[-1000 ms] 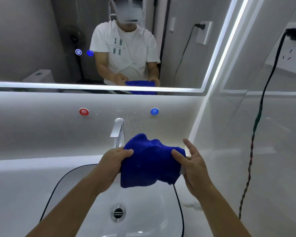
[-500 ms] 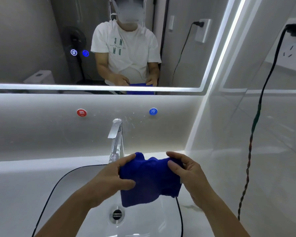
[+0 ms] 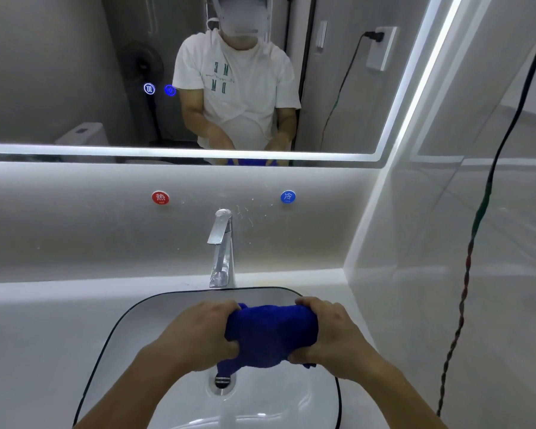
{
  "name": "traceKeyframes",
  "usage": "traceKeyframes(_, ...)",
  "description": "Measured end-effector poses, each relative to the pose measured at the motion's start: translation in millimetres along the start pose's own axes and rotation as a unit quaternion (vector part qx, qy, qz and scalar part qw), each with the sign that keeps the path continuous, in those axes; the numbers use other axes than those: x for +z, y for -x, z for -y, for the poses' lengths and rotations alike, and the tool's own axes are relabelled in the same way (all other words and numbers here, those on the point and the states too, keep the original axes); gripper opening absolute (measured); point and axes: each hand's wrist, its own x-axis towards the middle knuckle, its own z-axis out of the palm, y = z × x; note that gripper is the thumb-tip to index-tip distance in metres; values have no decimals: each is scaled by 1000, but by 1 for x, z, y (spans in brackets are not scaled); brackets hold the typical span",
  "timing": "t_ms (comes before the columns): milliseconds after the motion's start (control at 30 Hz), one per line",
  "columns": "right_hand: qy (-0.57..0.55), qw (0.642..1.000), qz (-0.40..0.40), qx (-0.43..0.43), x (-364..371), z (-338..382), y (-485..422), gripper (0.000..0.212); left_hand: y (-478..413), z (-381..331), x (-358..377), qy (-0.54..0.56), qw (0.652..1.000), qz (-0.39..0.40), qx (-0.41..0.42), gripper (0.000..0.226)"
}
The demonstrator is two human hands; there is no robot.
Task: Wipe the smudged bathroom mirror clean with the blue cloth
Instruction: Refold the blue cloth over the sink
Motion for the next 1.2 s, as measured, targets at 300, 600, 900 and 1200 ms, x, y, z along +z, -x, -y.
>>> traceKeyframes(300, -175, 985, 1, 2, -36, 4, 11, 47, 7, 15, -33, 335, 937, 86, 49, 14)
traceKeyframes(600, -516, 848, -88, 84, -23, 29, 5, 25, 1, -5, -4, 681, 727, -46, -76, 47)
traceKeyframes(900, -368, 905, -195, 86, -14, 35, -11, 39, -5, 2, 0, 631, 776, 3, -22, 57)
traceKeyframes(1200, -341, 901, -267, -28, -30, 14, -8, 36, -9, 11, -12, 698, 715, -20, -13, 49)
